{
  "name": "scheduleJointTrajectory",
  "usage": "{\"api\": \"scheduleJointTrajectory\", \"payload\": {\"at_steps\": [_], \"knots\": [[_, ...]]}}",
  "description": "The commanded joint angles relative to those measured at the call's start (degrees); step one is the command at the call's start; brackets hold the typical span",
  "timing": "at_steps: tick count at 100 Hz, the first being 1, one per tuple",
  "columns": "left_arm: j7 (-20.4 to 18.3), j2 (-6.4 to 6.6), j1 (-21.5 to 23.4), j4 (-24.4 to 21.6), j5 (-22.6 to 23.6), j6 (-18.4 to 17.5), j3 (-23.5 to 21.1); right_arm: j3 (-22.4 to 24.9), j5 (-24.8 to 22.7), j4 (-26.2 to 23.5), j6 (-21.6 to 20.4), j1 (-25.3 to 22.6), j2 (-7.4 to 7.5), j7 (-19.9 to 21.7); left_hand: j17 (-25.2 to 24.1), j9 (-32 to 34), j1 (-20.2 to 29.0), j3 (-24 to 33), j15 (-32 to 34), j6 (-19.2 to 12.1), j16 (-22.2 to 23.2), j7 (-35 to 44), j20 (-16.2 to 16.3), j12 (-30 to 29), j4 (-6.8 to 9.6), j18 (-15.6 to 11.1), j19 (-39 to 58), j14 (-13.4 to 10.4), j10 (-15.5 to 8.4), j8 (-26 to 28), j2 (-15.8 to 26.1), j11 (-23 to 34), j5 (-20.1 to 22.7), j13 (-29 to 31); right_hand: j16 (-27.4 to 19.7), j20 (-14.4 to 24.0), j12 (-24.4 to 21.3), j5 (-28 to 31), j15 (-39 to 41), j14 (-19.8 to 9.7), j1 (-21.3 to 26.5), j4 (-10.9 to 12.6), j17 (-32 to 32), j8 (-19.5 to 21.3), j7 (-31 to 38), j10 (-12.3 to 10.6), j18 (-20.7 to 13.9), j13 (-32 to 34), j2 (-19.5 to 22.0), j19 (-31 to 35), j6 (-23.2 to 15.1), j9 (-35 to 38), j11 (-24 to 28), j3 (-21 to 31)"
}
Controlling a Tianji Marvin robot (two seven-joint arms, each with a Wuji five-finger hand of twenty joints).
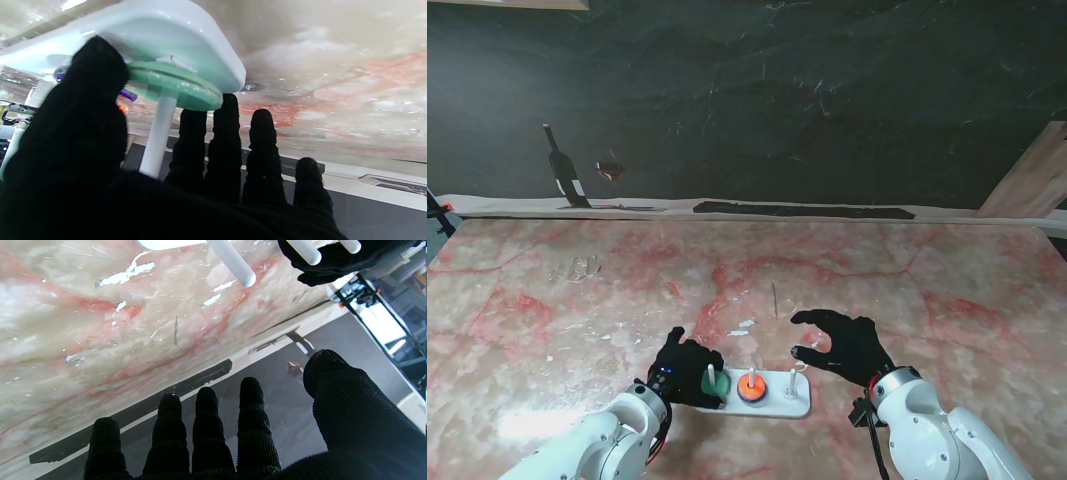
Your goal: Move the three rings of the Hanoi Tower from the left rod to the right rod
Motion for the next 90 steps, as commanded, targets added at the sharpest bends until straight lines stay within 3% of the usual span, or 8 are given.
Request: {"api": "scheduleJointTrajectory", "payload": {"at_steps": [1,29,90], "knots": [[0.2,-0.16,0.6,0.2,-0.2,0.1,0.1,-0.3,-0.2,-0.1,0.0,-0.3,-0.18,0.0,0.0,2.0,3.5,6.9,1.3,-5.5,0.6,9.8,-0.7,2.7,3.12,0.2,0.3,-0.9,-2.5,4.4,4.3,5.5,1.1,1.5,0.5,1.1,-0.8,-0.6,0.3,0.2,-1.3,0.4,-0.4,-0.6,-0.2,0.1,0.0,-0.9,1.1,-0.4,-0.4,-0.3,-0.4,-1.1],[0.8,-0.22,1.2,-0.4,0.1,0.1,-0.4,-0.4,-0.3,-0.1,0.2,-0.2,-0.14,0.2,-0.1,2.3,3.4,6.5,1.5,-6.4,0.6,11.3,-1.1,3.1,3.28,0.3,0.6,-0.9,-2.7,6.3,4.8,5.8,-0.7,1.5,0.5,1.1,-0.8,-0.6,0.3,0.3,-1.3,0.4,-0.4,-0.6,-0.2,0.2,0.0,-1.1,1.3,-0.3,-0.3,-0.5,-0.4,-1.3],[-0.5,0.10,2.2,-3.0,1.4,-0.7,-2.0,-0.5,-0.1,-0.1,0.3,0.0,-0.10,0.5,0.1,6.4,2.4,7.0,1.7,-4.6,0.4,7.1,-1.4,2.5,4.44,0.9,2.0,-0.8,-2.6,3.5,4.6,5.6,2.4,3.6,0.5,1.2,-0.9,-0.6,0.4,0.3,-1.1,0.4,-0.4,-0.6,-0.2,0.3,0.1,-0.8,1.4,-0.1,-0.3,-0.1,-0.3,-1.4]]}}
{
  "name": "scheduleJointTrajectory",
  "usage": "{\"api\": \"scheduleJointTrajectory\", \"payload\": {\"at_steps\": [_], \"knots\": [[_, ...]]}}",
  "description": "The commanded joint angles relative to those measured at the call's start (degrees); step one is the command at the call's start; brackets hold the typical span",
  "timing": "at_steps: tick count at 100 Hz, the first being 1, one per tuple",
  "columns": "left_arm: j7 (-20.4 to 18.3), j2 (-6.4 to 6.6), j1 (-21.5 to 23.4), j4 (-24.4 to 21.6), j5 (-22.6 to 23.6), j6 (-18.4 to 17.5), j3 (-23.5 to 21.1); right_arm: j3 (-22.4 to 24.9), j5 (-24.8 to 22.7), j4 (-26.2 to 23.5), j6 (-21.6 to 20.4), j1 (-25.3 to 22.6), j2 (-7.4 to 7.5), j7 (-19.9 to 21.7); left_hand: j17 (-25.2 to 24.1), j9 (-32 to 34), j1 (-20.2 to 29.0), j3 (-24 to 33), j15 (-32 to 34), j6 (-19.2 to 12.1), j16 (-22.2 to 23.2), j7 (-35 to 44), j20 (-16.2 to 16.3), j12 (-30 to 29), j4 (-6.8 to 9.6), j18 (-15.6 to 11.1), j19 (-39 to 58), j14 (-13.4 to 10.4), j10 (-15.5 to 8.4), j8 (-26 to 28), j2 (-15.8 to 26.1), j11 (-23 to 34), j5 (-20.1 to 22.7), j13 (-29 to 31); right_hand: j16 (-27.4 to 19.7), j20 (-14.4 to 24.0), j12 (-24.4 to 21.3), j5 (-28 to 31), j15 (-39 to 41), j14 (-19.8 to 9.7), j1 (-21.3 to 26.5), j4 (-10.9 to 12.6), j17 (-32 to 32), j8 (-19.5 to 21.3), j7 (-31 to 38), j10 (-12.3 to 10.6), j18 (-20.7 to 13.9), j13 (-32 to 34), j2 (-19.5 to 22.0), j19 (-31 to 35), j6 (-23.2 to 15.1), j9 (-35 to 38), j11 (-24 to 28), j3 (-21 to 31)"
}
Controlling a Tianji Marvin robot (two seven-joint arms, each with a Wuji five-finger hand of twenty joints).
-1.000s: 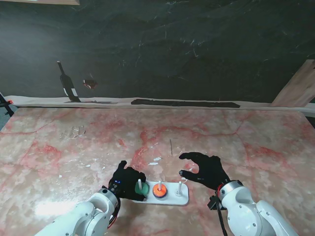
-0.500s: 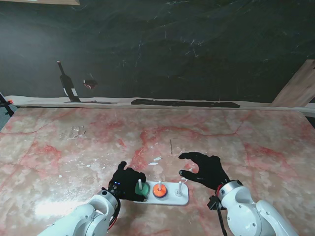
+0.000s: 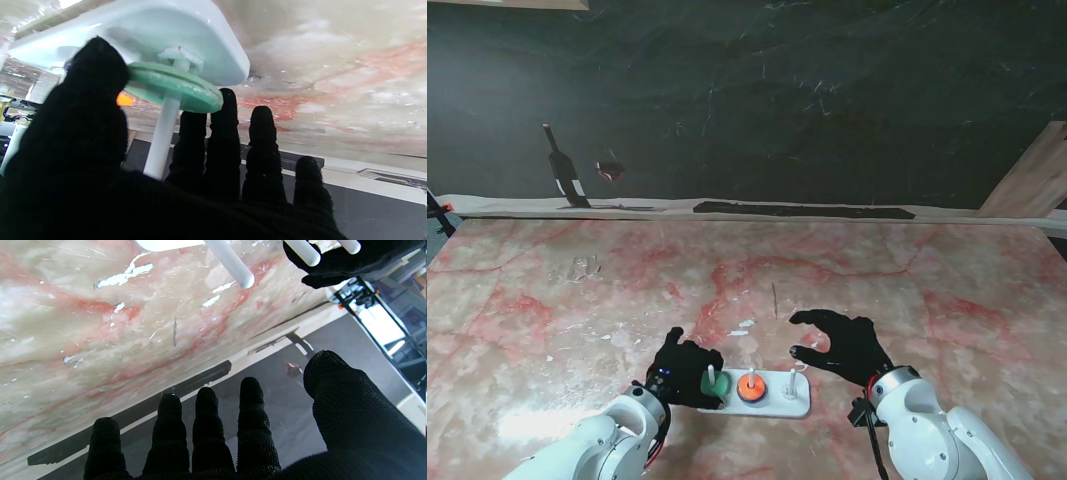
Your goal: Move the three rings of the Hanoi Tower from the left rod to the right rod
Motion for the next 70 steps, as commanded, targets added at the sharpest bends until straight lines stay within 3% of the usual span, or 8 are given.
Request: {"api": "scheduleJointTrajectory", "payload": {"at_steps": [1,70], "knots": [[-0.4,0.19,0.3,-1.0,0.3,-0.5,-0.2,-0.3,-0.1,-0.1,0.2,-0.2,-0.10,0.2,0.0,3.4,2.3,6.9,1.2,-4.6,0.4,5.0,-0.5,-0.2,4.43,0.8,0.3,-0.8,-1.3,1.3,4.6,0.3,4.3,1.4,0.5,1.2,-0.5,-0.6,0.1,0.3,-1.1,0.4,-0.4,-0.6,-0.2,0.2,0.1,-0.8,0.9,-0.1,-0.3,0.0,-0.2,-0.9],[-8.7,1.62,1.6,-7.9,5.2,-3.6,-3.8,-0.1,0.4,-0.3,0.7,-0.3,-0.06,0.8,0.0,3.6,1.4,7.3,0.4,-4.1,0.1,3.8,-1.2,-1.0,4.58,1.2,1.4,-0.5,-1.1,0.5,4.7,-1.3,4.9,2.0,0.5,1.2,-0.5,-0.5,0.1,0.4,-1.1,0.4,-0.4,-0.7,-0.2,0.3,0.2,-0.8,0.8,-0.1,-0.3,0.0,-0.2,-1.0]]}}
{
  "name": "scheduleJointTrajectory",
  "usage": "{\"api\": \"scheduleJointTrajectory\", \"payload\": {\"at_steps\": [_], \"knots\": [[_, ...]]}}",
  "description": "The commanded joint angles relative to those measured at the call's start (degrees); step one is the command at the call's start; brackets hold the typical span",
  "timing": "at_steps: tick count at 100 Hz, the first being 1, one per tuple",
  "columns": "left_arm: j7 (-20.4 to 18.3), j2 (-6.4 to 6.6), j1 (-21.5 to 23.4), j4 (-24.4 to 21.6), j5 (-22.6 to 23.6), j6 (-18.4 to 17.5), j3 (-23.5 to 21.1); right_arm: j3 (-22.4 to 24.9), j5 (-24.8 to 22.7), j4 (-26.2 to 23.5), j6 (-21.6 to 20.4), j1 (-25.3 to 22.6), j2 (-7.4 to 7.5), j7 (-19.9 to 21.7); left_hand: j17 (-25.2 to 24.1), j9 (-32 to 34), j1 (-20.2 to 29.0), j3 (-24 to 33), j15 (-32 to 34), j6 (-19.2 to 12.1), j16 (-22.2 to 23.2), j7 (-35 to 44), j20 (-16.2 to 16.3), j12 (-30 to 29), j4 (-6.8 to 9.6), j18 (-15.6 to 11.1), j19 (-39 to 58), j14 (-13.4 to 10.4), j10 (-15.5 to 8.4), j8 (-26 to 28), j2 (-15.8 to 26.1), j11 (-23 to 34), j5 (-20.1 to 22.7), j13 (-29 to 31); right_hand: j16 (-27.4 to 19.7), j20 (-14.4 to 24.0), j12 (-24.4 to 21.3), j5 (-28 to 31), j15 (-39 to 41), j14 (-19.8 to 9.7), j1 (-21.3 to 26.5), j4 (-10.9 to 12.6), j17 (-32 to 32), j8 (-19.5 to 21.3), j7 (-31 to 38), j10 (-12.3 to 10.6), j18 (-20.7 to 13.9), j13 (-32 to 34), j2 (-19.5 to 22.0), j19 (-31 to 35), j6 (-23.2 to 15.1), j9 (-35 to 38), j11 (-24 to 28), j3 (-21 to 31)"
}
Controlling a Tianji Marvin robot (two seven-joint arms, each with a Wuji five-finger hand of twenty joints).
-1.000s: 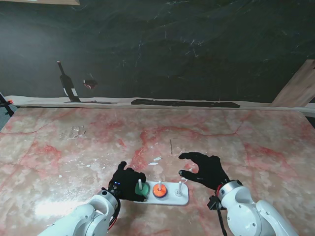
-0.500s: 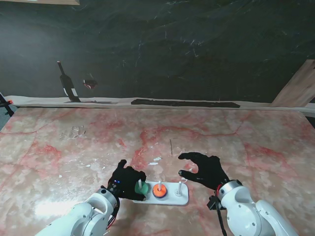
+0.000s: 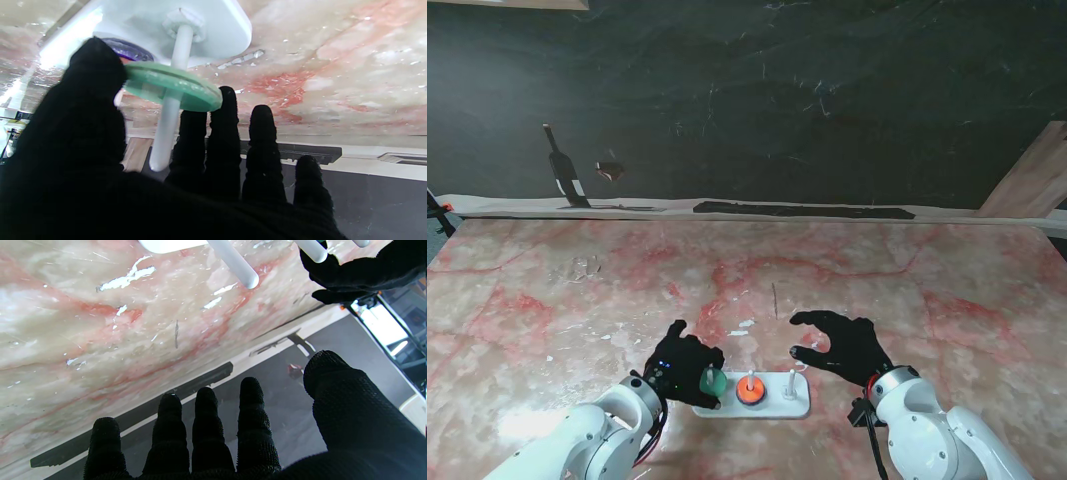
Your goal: Move the three rings of the Hanoi Tower from the left rod to the right rod
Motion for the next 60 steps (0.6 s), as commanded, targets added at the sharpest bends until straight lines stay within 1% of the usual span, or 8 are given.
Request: {"api": "scheduleJointTrajectory", "payload": {"at_steps": [1,27,60], "knots": [[-0.4,0.22,0.0,-1.1,0.0,-0.5,-0.2,-0.1,0.2,-0.2,0.1,-0.4,-0.06,0.2,-0.1,1.8,2.1,7.3,0.3,-4.2,0.1,4.0,-0.6,-0.3,4.58,1.1,0.3,-0.5,-1.1,0.6,4.7,0.0,4.1,1.3,0.5,1.2,-0.5,-0.5,0.1,0.4,-1.1,0.4,-0.4,-0.7,-0.2,0.0,0.1,-0.8,0.8,-0.1,-0.3,0.0,-0.2,-0.9],[-2.7,0.39,-0.1,-3.2,0.4,-1.1,-1.0,0.0,0.4,-0.2,0.2,-0.4,-0.06,0.4,-0.1,1.8,2.1,7.1,0.1,-4.2,0.1,3.6,-0.8,-0.3,4.73,1.1,0.7,-0.6,-1.2,0.6,4.9,-0.3,4.2,1.5,0.6,1.2,-0.5,-0.5,0.2,0.4,-1.0,0.4,-0.4,-0.7,-0.2,0.0,0.2,-0.8,0.8,0.0,-0.3,-0.1,-0.2,-0.9],[-5.6,0.52,0.8,-6.2,0.0,-1.7,-2.8,0.1,0.8,0.0,0.2,-0.2,-0.03,0.7,-0.1,1.5,2.0,7.0,-0.1,-4.2,0.2,2.8,-1.0,-0.4,4.99,1.1,1.1,-0.5,-1.1,0.4,5.1,-0.8,4.1,1.6,0.5,1.2,-0.5,-0.4,0.2,0.5,-1.1,0.4,-0.4,-0.7,-0.2,0.1,0.3,-0.9,0.8,0.0,-0.3,0.0,-0.1,-1.0]]}}
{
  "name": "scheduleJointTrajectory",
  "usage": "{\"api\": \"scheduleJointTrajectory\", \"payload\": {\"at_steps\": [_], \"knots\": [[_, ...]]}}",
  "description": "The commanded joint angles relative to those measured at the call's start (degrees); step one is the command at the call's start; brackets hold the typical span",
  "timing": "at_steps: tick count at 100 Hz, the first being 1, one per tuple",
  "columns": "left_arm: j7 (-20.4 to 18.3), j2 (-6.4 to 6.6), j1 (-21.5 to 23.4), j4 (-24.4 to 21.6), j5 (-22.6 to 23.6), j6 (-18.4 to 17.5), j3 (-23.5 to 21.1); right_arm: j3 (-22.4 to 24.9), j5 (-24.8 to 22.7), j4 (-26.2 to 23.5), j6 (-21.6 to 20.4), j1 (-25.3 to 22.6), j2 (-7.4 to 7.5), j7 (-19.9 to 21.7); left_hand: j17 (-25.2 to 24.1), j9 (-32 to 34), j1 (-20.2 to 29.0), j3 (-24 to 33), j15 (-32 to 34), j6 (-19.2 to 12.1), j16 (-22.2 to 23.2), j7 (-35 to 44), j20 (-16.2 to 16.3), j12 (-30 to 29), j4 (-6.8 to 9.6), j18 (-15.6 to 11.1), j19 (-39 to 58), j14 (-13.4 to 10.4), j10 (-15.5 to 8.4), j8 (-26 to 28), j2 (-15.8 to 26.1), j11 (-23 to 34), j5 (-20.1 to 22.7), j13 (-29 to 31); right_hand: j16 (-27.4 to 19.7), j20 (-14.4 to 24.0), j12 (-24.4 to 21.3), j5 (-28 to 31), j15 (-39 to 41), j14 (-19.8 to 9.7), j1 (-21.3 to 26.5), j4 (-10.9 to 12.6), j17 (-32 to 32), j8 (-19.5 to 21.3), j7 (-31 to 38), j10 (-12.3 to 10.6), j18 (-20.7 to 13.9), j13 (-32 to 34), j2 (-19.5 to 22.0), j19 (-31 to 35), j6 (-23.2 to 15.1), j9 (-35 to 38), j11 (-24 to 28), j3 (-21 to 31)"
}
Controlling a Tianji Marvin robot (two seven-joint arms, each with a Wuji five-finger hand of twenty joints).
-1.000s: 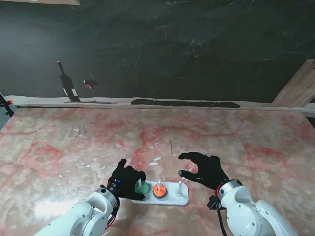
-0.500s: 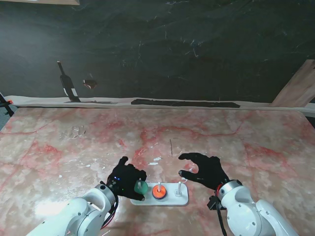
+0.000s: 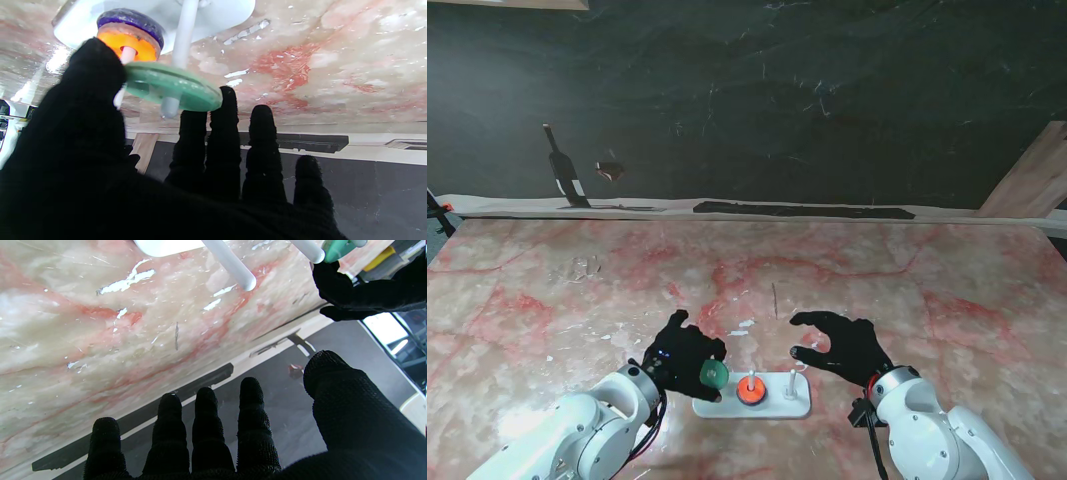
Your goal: Move the three rings of the Hanoi Tower from the left rod to the right rod
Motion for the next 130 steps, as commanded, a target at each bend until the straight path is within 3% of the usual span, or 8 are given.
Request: {"api": "scheduleJointTrajectory", "payload": {"at_steps": [1,78,130], "knots": [[-0.6,0.21,0.3,-1.3,-0.3,-0.2,-0.2,-0.1,0.1,0.0,0.1,-0.2,-0.03,0.2,-0.1,1.5,2.1,7.0,-0.1,-4.2,0.2,2.8,-0.5,-0.4,4.99,1.0,0.5,-0.5,-1.1,0.4,5.2,-0.2,4.1,1.6,0.5,1.2,-0.5,-0.4,0.1,0.4,-1.1,0.4,-0.4,-0.3,-0.2,0.0,0.3,-0.9,0.8,0.0,-0.3,-0.1,-0.1,-1.0],[-5.7,0.42,-0.3,-6.3,-1.1,-1.2,-1.4,0.9,0.8,-0.1,1.3,-1.0,-0.22,-0.1,-0.1,1.2,2.4,6.4,-0.5,-4.2,0.3,1.9,-1.0,-0.4,5.21,1.1,1.2,-0.6,-1.1,0.8,5.4,-0.8,4.1,1.8,0.5,1.1,-0.6,-0.4,0.0,0.5,-0.6,0.4,-0.6,-0.3,-0.2,0.0,0.3,-1.1,0.7,-0.1,-0.3,-0.2,-0.1,-0.9],[-3.3,-0.45,-9.3,-3.5,-6.0,0.4,8.7,3.3,1.9,0.4,4.7,-2.9,-0.71,-1.4,-0.1,1.2,2.4,6.2,-0.5,-4.3,0.4,1.6,-1.1,-0.4,5.32,1.1,1.7,-0.7,-1.1,0.9,5.5,-0.9,4.1,2.0,0.3,0.8,-1.1,-0.6,-0.3,0.5,2.6,0.4,-0.6,-0.3,-0.1,-0.1,0.0,-1.7,1.9,-0.4,-0.3,-0.7,-0.9,-2.3]]}}
